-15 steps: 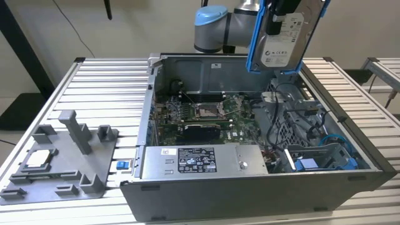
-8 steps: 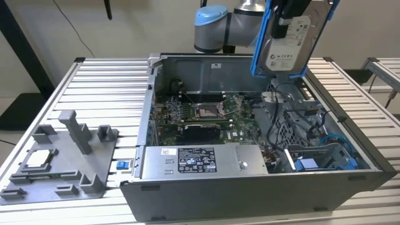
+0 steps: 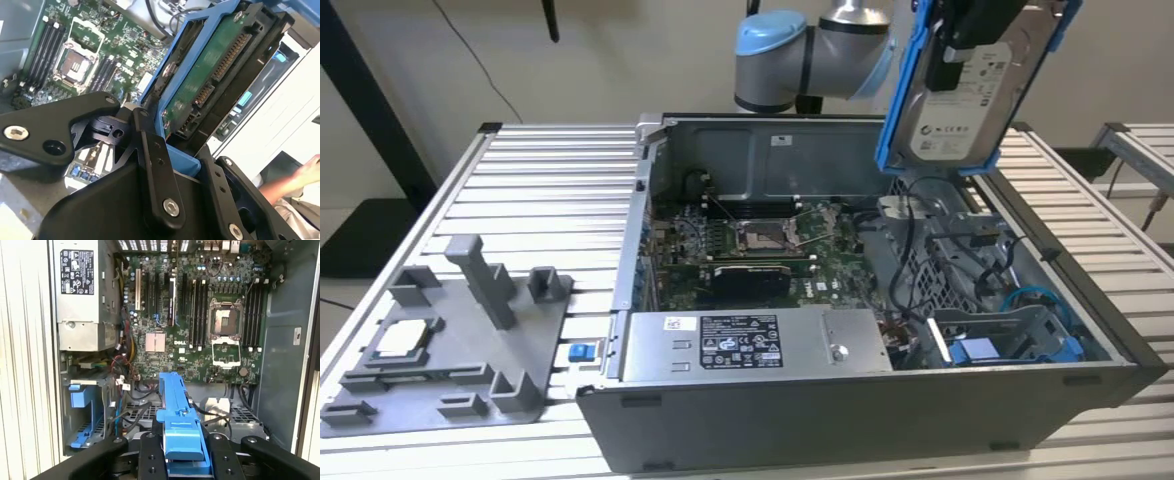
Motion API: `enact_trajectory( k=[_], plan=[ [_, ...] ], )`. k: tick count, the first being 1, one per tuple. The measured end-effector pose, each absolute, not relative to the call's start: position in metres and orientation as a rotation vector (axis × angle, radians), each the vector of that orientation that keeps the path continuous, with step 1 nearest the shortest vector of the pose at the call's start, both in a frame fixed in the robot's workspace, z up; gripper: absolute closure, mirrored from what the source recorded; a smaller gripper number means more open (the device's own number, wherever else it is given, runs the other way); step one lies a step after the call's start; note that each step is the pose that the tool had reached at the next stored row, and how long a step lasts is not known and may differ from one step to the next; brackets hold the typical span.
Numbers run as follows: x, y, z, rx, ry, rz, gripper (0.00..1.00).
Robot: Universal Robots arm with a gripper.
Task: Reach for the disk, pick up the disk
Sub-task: 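Pick up the disk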
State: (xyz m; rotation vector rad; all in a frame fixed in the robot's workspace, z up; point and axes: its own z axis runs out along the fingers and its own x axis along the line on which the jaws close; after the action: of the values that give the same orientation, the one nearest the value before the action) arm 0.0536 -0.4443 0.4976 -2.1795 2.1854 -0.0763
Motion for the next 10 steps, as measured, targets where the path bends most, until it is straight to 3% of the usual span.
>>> enact_trajectory(
  k=[10],
  plan=[
    [0.059, -0.473, 0.497, -2.181, 2.188, -0.072, 1.00]
  ],
)
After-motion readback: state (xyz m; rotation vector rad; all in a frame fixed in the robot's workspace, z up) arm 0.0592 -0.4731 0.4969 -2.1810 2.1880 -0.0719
